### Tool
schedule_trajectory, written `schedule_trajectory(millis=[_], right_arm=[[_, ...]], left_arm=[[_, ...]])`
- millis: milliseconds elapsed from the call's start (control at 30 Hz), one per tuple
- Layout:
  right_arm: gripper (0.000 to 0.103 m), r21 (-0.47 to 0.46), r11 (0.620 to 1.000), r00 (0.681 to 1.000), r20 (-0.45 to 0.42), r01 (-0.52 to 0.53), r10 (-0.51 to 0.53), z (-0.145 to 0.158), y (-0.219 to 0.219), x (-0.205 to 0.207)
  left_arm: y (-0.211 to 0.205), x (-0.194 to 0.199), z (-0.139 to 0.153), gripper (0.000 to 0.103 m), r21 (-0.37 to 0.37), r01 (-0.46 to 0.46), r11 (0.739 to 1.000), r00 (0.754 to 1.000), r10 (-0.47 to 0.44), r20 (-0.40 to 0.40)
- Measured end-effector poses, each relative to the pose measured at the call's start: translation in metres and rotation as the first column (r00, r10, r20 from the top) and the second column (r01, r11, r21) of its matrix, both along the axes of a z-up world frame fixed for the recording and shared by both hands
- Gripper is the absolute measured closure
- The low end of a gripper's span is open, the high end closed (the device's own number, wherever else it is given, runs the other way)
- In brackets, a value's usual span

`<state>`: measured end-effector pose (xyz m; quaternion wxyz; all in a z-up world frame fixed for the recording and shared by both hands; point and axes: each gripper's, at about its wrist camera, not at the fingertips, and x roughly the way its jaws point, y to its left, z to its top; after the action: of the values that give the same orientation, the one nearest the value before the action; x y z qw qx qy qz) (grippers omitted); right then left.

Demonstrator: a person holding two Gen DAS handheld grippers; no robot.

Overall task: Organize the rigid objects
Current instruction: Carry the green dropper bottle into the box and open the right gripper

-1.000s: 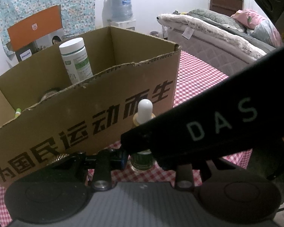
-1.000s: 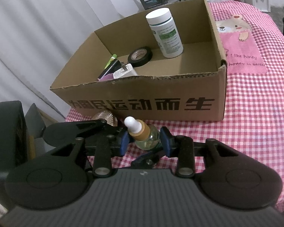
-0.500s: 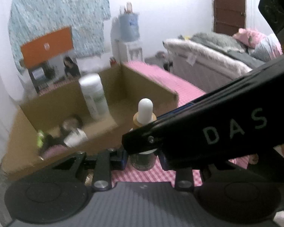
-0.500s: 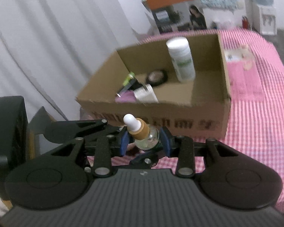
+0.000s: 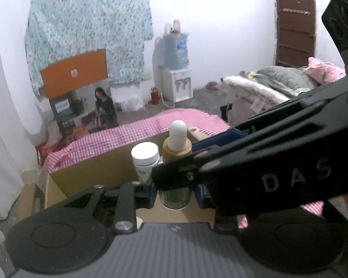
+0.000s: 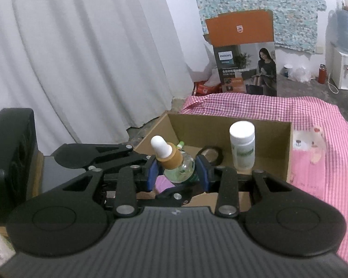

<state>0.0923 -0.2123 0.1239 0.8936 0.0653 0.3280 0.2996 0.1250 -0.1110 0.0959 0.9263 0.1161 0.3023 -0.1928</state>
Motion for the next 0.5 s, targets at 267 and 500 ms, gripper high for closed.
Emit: schedule_trajectory(millis=[267,500], right_arm=[[0.069,-0.011,1.000,0.984,-0.178,-0.021,0.018,-0.042,0.011,0.090],[0.069,-0.002,1.000,0.954,-0.299,-0.020,0.018,-0.089,0.019,0.140]], left_arm=[[0.007,0.073,-0.041,0.070,0.021,-0.079,0.997,0.980,0.081,-0.181],[0.013,0.104,-0.073,0.070,0.035,-0.094,0.995,0.950,0.101,-0.296]])
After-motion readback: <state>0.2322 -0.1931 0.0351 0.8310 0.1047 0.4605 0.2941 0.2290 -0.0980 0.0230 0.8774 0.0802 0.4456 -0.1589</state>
